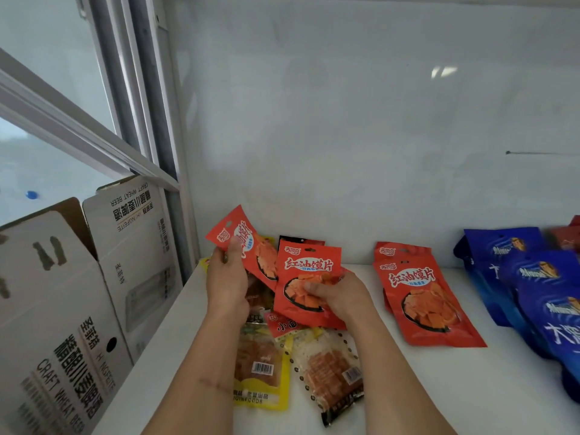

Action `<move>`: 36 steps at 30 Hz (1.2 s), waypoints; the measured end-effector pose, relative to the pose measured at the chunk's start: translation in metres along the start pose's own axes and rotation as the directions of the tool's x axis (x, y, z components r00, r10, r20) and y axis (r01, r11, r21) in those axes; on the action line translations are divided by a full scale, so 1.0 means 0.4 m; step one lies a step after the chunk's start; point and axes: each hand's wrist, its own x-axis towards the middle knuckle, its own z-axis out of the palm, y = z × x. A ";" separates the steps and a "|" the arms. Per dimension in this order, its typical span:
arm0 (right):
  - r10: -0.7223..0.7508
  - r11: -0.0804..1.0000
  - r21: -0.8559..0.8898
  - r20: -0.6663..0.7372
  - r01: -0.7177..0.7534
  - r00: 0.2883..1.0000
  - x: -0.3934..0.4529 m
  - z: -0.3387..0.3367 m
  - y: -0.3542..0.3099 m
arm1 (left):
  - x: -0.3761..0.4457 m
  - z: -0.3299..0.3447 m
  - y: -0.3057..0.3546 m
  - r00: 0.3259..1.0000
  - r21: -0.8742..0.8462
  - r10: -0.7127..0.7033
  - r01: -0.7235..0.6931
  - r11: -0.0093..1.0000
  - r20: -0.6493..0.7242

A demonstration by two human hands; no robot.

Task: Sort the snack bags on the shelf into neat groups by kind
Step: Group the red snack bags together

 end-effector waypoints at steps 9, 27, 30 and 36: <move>0.023 0.997 0.076 0.005 -0.023 1.000 -0.003 -0.028 -0.004 | -0.013 0.021 -0.014 0.994 0.116 -0.077 0.067 0.991 0.083; -0.079 0.900 0.428 -0.036 0.087 0.996 -0.128 -0.298 0.050 | -0.153 0.096 0.064 0.983 0.176 0.173 -0.181 0.968 0.057; -0.099 0.931 0.345 -0.066 0.116 0.993 -0.141 -0.366 0.090 | -0.219 0.119 0.080 0.980 0.184 0.192 -0.200 0.962 0.059; -0.099 0.981 0.166 -0.033 0.103 0.995 -0.161 -0.471 0.196 | -0.376 0.166 0.018 0.979 0.287 0.073 -0.126 0.950 0.188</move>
